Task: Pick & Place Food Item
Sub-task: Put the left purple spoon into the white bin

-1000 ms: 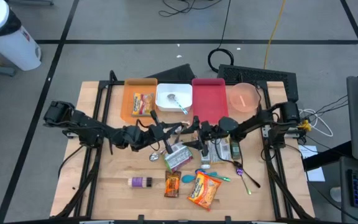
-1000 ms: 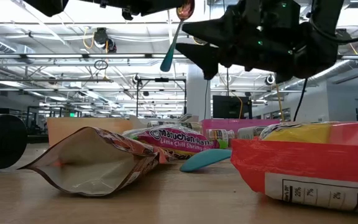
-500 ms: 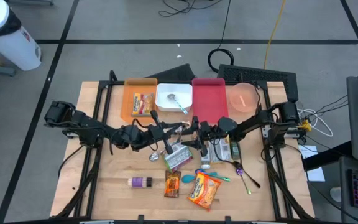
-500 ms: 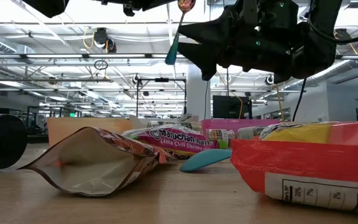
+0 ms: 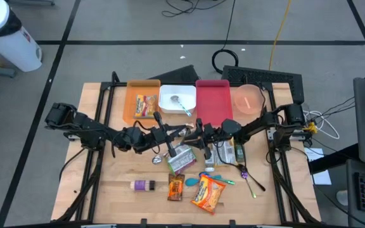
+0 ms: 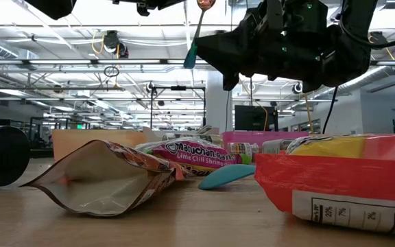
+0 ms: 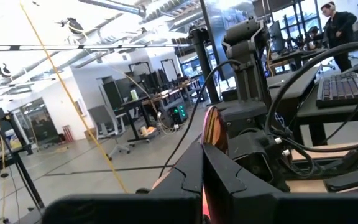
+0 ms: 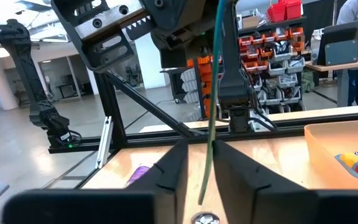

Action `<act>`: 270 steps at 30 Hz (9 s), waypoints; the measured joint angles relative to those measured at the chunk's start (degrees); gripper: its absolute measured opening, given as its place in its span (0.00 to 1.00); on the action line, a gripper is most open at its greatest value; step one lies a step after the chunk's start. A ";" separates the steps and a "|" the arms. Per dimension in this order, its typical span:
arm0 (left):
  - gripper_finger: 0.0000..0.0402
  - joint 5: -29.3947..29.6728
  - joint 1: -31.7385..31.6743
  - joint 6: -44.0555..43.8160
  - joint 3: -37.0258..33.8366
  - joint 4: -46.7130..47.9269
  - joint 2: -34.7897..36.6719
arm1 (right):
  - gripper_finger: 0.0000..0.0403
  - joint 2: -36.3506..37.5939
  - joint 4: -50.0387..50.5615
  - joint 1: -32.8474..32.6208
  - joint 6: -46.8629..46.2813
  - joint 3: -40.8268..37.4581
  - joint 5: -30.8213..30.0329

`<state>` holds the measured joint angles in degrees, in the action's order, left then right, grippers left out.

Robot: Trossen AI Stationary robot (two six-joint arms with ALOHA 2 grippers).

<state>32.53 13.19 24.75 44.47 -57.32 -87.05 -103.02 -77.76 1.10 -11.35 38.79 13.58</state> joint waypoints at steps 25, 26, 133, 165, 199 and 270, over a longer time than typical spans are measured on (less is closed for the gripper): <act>0.07 -1.29 -1.36 -3.03 -0.07 0.35 0.00 | 0.00 0.02 1.98 0.98 -0.04 0.00 -0.02; 0.08 -1.29 -1.50 -3.06 -0.07 0.35 0.00 | 0.00 0.02 2.10 0.99 -0.05 -0.02 -0.04; 0.49 -12.10 -5.57 -18.42 -0.04 42.02 16.00 | 0.00 14.97 79.75 3.65 21.09 23.34 -2.80; 0.01 -4.93 -4.03 -17.95 -0.04 41.36 16.02 | 0.43 15.44 79.80 3.69 22.14 23.34 -3.18; 0.01 15.16 3.68 -5.51 -0.04 13.33 6.17 | 0.58 15.50 4.96 4.47 11.93 -11.69 -3.13; 0.58 34.13 11.41 0.97 -0.02 24.63 20.93 | 0.00 25.45 60.95 8.08 24.61 8.69 -18.95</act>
<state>66.66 24.60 25.72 44.45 -32.69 -66.12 -77.58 -16.81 9.18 13.25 47.48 -5.36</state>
